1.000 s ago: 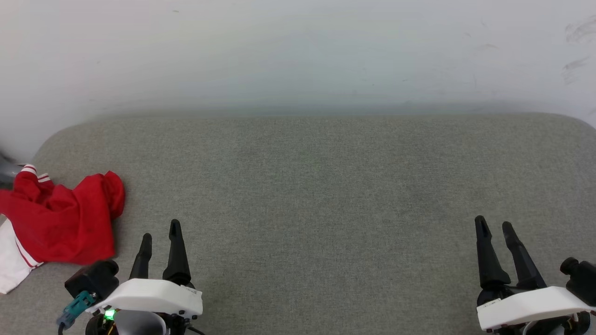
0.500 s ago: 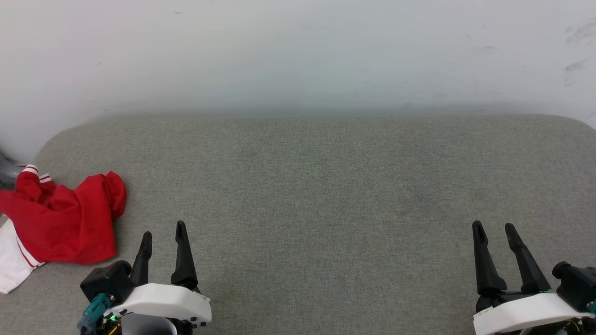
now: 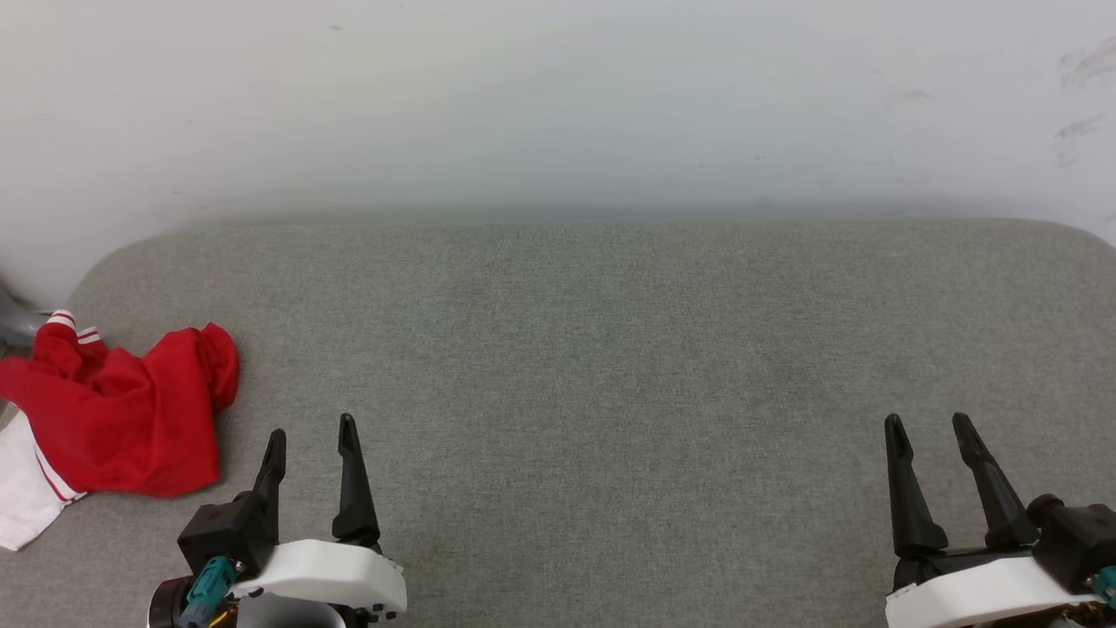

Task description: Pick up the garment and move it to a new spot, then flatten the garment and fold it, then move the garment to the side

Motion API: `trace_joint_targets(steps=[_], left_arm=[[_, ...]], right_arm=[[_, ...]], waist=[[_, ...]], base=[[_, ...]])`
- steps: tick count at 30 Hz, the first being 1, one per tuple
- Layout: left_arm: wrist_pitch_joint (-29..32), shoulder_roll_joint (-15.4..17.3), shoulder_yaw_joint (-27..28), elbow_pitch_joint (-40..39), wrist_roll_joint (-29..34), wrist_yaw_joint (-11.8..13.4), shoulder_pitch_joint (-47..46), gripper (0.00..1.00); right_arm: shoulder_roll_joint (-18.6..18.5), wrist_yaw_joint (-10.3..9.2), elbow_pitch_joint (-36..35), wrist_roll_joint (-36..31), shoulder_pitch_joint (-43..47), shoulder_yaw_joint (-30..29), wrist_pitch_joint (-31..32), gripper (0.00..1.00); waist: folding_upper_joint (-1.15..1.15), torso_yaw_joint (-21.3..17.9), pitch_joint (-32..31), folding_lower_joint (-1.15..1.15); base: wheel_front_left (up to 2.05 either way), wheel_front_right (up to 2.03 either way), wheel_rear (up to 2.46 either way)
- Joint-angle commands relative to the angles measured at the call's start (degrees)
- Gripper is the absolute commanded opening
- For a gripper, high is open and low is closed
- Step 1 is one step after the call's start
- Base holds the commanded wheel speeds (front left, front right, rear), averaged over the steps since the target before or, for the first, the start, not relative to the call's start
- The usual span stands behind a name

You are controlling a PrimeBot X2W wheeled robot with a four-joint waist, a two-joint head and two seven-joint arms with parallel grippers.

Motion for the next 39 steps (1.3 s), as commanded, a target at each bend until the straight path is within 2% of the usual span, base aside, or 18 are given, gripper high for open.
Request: trace_joint_targets(steps=[1,23,36,39], left_arm=[[-0.44,0.4,-0.1,-0.64,1.15,0.29,0.16,1.0],[-2.94,-0.13,-0.2,-2.18,9.91,-2.28,1.7,1.0],[-4.2,-0.69,0.51,-2.62,13.32,-4.47,2.52,1.0],[-4.1,-0.82,0.91,-2.15,12.18,-5.23,2.59,1.0]], right_arm=[[-0.05,-0.01,-0.71,-1.29,0.29,0.03,-0.51,1.0],[-0.03,-0.02,-3.28,-7.71,1.8,0.26,-3.02,1.0],[-0.02,-0.02,-3.15,-7.24,2.58,0.39,-4.24,1.0],[-0.02,-0.02,-2.71,-6.1,2.56,0.36,-4.12,1.0]], waist=[[0.0,0.01,-0.05,0.0],[0.0,0.24,-0.28,0.0],[0.0,0.27,-0.34,0.0],[0.0,0.29,-0.4,0.0]], base=[[0.0,0.0,0.0],[0.0,0.0,0.0],[0.0,0.0,0.0],[0.0,0.0,0.0]])
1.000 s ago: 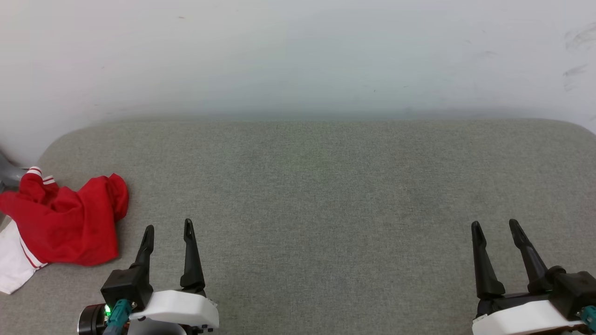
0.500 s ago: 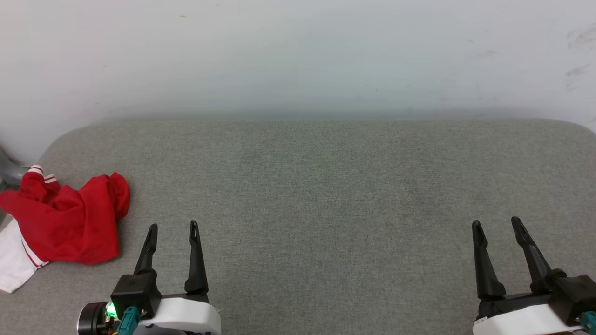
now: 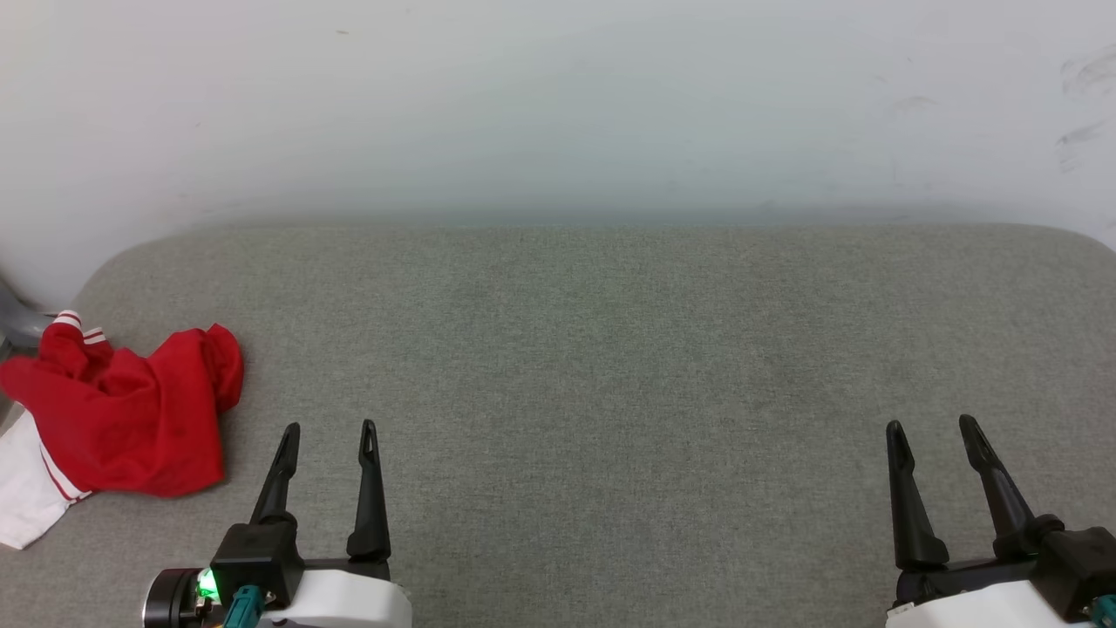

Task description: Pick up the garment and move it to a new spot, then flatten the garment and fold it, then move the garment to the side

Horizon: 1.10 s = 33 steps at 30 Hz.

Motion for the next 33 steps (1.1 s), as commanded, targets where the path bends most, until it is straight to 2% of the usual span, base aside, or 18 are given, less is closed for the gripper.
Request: trace_joint_targets(steps=[1,12,33], left_arm=[[-0.18,-0.02,0.1,0.07,-0.09,-0.3,0.28,1.0],[-0.18,-0.21,1.0,1.45,-0.86,-1.42,0.46,1.0],[-0.18,-0.23,0.52,2.91,-2.28,-1.02,0.35,1.0]], right_arm=[[-0.01,-0.02,0.03,0.11,0.41,0.12,-0.12,1.0],[-0.01,-0.02,0.92,1.82,0.45,-0.15,-0.12,1.0],[0.0,-0.03,2.0,3.0,0.64,0.04,-0.12,1.0]], waist=[[0.0,0.0,-0.01,0.0],[0.0,-0.03,-0.07,0.0],[0.0,0.26,-0.2,0.0]], base=[[0.0,0.0,0.0],[0.0,0.0,0.0],[0.0,0.0,0.0]])
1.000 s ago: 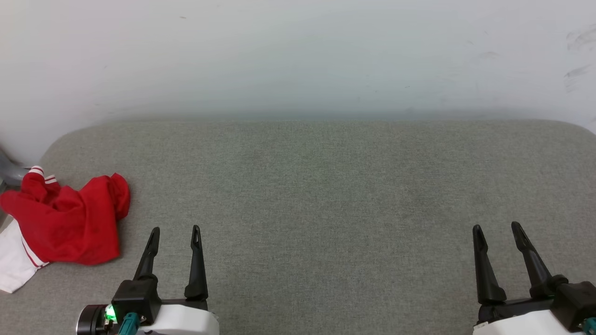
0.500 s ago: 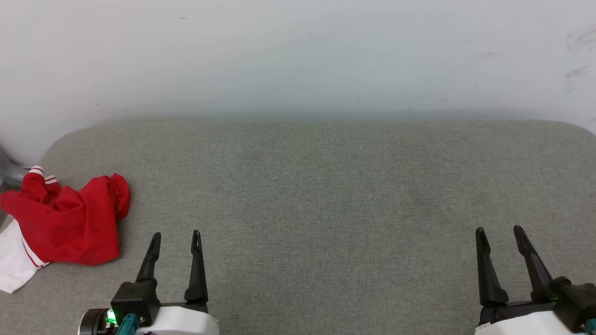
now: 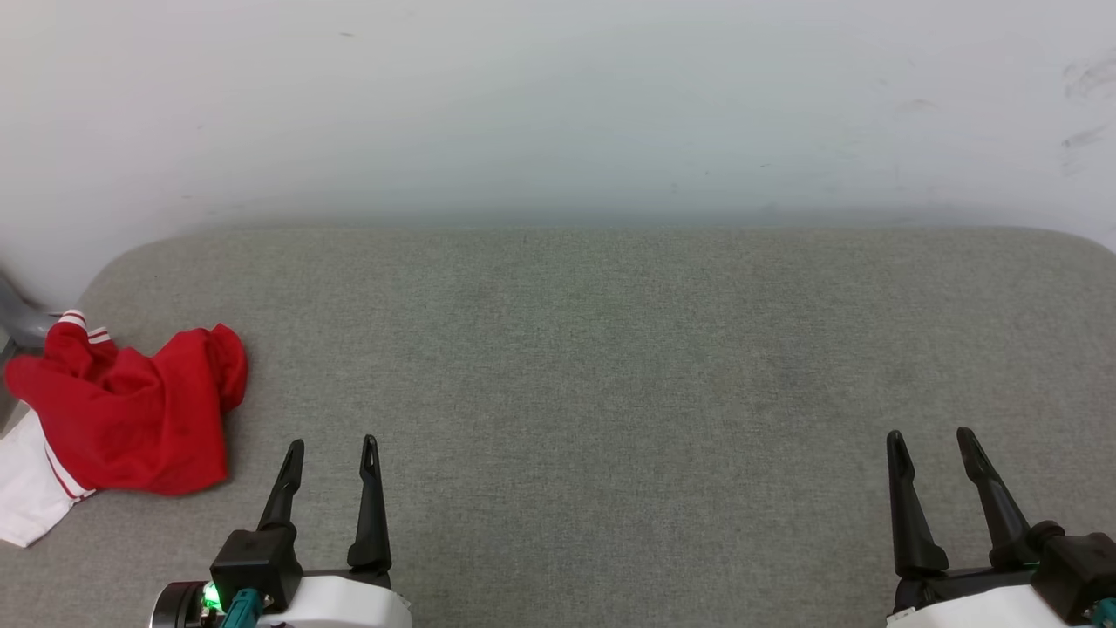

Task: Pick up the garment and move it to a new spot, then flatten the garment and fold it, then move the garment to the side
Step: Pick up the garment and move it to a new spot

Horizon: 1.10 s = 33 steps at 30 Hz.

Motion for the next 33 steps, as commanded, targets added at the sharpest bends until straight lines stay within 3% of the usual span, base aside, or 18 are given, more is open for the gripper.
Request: trace_joint_targets(steps=[1,13,33], left_arm=[[-0.18,-0.07,0.07,0.06,-0.24,0.24,0.2,1.0],[-0.18,-0.07,0.68,0.46,-0.28,0.54,-0.11,1.0],[-0.17,-0.08,2.41,1.23,-0.64,0.77,0.06,1.0]], right_arm=[[0.01,-0.03,0.04,0.31,0.41,0.13,-0.12,1.0],[0.01,-0.03,0.1,0.31,0.81,1.03,-0.12,1.0],[0.01,-0.04,0.01,-0.15,1.06,2.2,-0.12,1.0]], waist=[[0.0,0.18,0.01,0.0],[0.0,4.02,0.21,0.0],[0.0,17.33,0.9,0.0]], base=[[0.0,0.0,0.0],[0.0,0.0,0.0],[0.0,0.0,0.0]])
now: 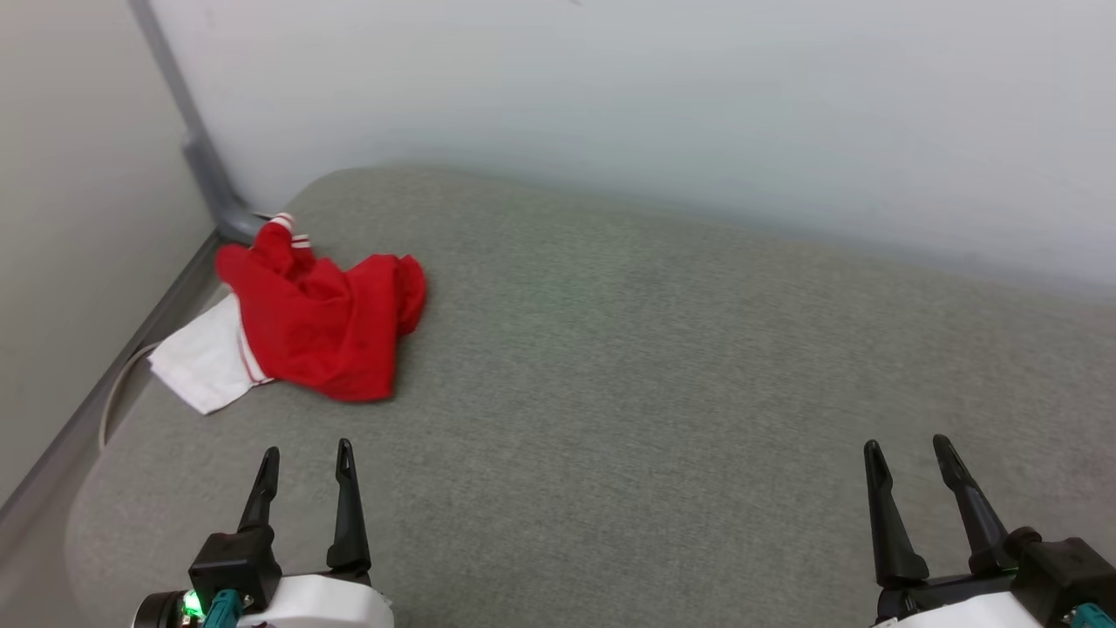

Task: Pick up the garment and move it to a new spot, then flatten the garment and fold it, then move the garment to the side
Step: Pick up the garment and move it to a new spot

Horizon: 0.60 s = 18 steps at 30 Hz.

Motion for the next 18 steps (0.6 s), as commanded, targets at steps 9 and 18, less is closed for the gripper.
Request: trace_joint_targets(steps=[9,18], left_arm=[[-0.16,-0.06,1.07,0.21,-0.97,-0.34,0.58,1.0],[-0.16,-0.06,1.88,0.23,-1.12,-0.69,0.66,1.0]], right_arm=[[0.0,-0.04,-0.53,-0.55,0.02,0.72,-0.12,1.0],[0.01,-0.03,-0.57,-0.73,0.01,1.16,-0.12,1.0]], waist=[[0.0,6.67,0.49,0.0],[0.0,10.37,0.81,0.0]], base=[[0.0,0.0,0.0],[0.0,0.0,0.0]])
